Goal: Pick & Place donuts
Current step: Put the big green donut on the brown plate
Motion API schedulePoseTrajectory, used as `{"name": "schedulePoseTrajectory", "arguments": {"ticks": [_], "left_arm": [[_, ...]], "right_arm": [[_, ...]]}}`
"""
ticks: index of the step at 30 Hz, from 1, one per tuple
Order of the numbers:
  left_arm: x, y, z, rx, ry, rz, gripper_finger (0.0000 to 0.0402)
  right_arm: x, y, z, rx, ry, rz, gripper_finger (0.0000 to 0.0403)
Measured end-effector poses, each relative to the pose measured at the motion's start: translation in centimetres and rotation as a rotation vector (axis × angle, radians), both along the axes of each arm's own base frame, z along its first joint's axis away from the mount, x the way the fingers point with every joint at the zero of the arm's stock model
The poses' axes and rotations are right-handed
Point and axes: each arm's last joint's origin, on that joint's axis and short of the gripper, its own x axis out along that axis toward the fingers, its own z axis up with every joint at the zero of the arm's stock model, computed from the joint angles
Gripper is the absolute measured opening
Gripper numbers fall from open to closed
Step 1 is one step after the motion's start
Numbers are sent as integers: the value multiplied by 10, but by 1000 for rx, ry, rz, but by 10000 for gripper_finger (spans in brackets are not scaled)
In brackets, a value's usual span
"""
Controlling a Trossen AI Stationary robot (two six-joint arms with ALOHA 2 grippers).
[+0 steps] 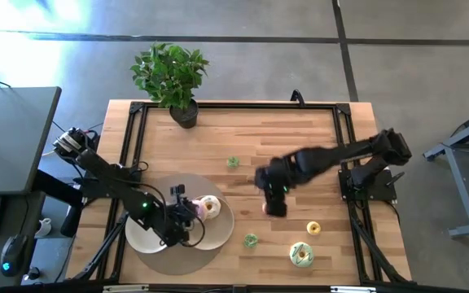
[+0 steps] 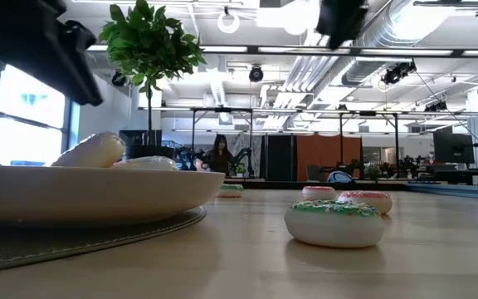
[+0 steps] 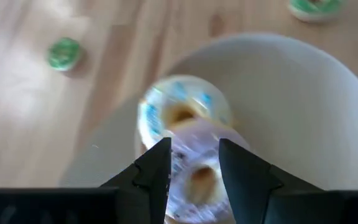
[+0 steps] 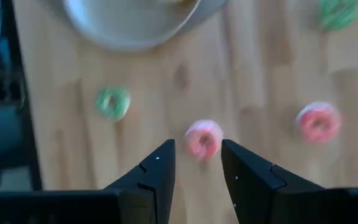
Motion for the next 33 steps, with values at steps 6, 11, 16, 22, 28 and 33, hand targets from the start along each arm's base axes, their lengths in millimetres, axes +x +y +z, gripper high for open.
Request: {"name": "schedulePoseTrajectory", "arguments": {"ticks": [6,11,16,22,28,33], "left_arm": [[11,18,0,-28,-28,128,131],[19,30,0,-50,7,140,131],[24,40,0,-60,6,179,131],[25,41,0,-64,6,181,131],[29,38,2,-95,-42,178,131],[30,37,3,-104,-56,177,131]], "right_arm": [[-26,58,-31,116,135,-12,127],[-46,89,-78,241,229,-60,127],[-67,100,-117,288,307,-111,127],[-84,104,-139,260,330,-48,127],[-92,108,-155,267,278,-10,127],[-100,107,-168,265,243,0,126]]}}
